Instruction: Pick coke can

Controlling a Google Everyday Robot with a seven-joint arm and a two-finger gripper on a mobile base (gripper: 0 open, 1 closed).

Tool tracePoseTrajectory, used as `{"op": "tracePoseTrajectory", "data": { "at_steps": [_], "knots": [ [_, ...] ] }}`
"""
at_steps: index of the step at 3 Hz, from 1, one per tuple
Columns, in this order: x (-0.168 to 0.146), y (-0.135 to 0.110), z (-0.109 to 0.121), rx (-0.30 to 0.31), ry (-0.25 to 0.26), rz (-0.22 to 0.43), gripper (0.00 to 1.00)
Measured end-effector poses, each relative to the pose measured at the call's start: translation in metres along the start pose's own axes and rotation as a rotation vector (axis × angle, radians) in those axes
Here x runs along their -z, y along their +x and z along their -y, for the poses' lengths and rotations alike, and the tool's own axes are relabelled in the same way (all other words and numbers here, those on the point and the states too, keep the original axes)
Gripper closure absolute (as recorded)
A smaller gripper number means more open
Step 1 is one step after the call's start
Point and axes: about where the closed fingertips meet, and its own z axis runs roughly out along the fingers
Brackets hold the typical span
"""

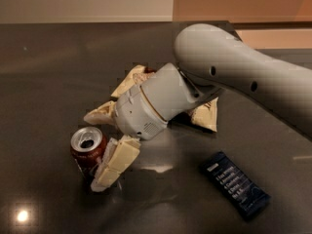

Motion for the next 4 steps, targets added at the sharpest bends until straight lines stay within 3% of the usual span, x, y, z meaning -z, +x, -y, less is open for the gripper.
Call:
{"op": "tracePoseTrajectory", "data": {
  "at_steps": [2,3,4],
  "knots": [
    [0.002,-0.003,0.004,-0.024,-0.008,0.020,0.63],
    [0.021,-0.005,0.014,-0.041,0.005,0.017,0.87],
    [0.050,-0.013,0.026,-0.056,0.015,0.009,1.00]
  ]
}}
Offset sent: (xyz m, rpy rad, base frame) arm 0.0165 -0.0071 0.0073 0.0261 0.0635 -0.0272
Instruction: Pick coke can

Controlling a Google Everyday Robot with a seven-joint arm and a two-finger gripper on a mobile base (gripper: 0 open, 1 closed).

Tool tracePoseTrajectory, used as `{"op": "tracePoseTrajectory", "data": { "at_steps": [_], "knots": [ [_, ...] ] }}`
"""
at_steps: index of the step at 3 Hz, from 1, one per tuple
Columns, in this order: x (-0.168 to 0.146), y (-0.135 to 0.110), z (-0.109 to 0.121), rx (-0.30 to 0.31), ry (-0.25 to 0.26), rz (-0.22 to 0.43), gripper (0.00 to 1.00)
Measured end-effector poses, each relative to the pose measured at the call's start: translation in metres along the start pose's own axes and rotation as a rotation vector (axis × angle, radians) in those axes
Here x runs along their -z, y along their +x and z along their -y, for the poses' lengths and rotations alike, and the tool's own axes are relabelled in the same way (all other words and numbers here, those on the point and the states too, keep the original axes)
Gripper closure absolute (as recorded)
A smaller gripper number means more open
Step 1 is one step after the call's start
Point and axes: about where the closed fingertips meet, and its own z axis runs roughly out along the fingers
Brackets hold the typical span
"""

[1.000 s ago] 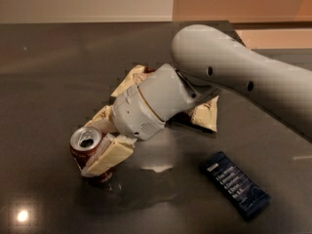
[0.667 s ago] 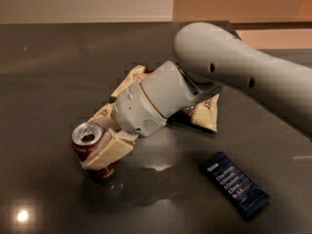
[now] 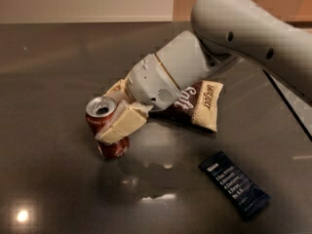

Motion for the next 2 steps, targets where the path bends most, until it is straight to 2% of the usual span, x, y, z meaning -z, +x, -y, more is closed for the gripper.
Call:
{"op": "tracePoseTrajectory", "data": {
  "at_steps": [1,2],
  "knots": [
    [0.0650,-0.0216,0.0121,-0.012,0.009,-0.003,1.00],
    [0.0650,-0.0216,0.0121,-0.012,0.009,-0.003,1.00]
  ]
}}
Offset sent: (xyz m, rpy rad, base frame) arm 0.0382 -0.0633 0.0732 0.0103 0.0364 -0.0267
